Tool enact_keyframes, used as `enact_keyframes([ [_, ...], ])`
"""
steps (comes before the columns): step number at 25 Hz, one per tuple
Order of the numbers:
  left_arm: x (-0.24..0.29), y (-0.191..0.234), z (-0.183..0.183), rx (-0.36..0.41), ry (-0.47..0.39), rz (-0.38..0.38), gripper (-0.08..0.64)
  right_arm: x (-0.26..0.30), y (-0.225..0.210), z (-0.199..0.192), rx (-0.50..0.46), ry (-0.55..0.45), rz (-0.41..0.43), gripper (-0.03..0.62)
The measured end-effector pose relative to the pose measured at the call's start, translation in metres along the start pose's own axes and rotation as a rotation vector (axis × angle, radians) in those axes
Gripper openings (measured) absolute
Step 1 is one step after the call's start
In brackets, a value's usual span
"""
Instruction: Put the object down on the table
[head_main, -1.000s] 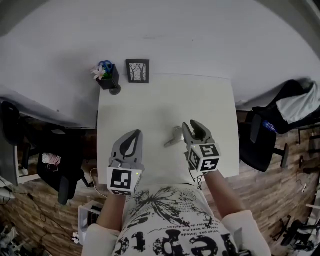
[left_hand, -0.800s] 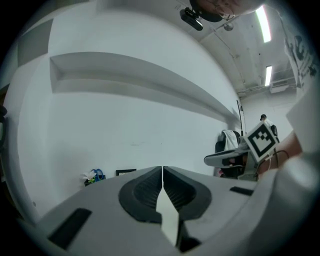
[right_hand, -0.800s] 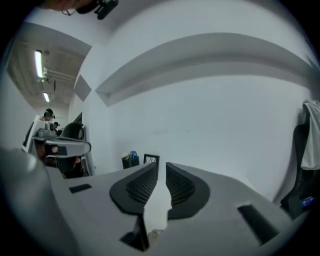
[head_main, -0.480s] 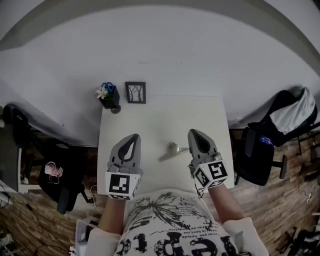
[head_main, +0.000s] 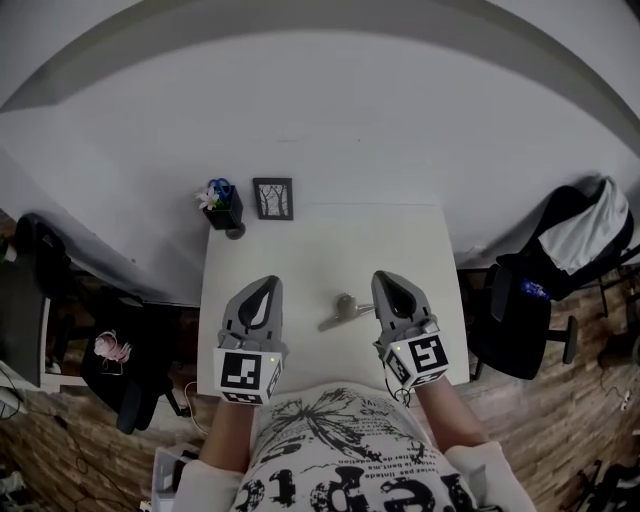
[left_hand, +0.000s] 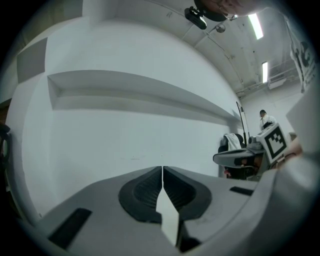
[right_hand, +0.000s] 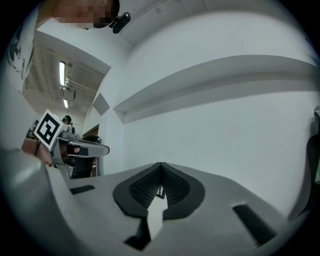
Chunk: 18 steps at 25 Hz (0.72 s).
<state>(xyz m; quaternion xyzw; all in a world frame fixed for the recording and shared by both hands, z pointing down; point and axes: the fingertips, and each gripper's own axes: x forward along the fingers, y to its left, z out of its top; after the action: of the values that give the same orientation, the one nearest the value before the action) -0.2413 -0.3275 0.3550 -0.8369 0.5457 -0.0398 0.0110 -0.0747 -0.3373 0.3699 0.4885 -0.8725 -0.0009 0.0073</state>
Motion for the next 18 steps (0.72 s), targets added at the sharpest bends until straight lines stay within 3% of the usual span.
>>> enact_keyframes([
  [18, 0.003, 0.007, -0.010, 0.028, 0.033, 0.010, 0.012, 0.020, 0.009, -0.008, 0.005, 0.015, 0.014, -0.011],
])
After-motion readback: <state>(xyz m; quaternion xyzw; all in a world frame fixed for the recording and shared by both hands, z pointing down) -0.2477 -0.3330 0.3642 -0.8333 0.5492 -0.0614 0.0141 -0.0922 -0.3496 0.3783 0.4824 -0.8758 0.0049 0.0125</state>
